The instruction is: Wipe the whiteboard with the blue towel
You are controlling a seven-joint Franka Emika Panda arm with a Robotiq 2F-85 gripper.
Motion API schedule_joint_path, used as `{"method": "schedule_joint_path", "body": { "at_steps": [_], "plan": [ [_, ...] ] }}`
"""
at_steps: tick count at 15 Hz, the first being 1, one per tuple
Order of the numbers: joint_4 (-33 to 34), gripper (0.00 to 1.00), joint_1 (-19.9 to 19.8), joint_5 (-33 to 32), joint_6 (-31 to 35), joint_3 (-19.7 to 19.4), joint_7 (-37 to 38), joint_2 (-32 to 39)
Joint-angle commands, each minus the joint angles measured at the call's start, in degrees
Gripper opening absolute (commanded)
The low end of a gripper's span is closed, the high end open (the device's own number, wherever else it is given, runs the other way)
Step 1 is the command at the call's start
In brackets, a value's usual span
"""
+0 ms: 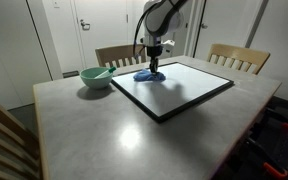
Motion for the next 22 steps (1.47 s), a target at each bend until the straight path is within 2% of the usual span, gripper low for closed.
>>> {"method": "schedule_joint_path", "body": {
  "at_steps": [1, 6, 10, 22],
  "plan": [
    [-0.8, 0.03, 0.04, -2.13, 0.35, -3.6, 2.7, 0.54],
    [-0.44, 0.03, 0.92, -1.73, -0.2, -3.54, 3.96, 0.74],
    [0.95, 0.03, 1.43, -0.82, -1.45, -0.31, 0.51, 1.0],
    [14.77, 0.03, 1.41, -0.7, -5.36, 0.48, -4.94, 9.61]
  ]
}}
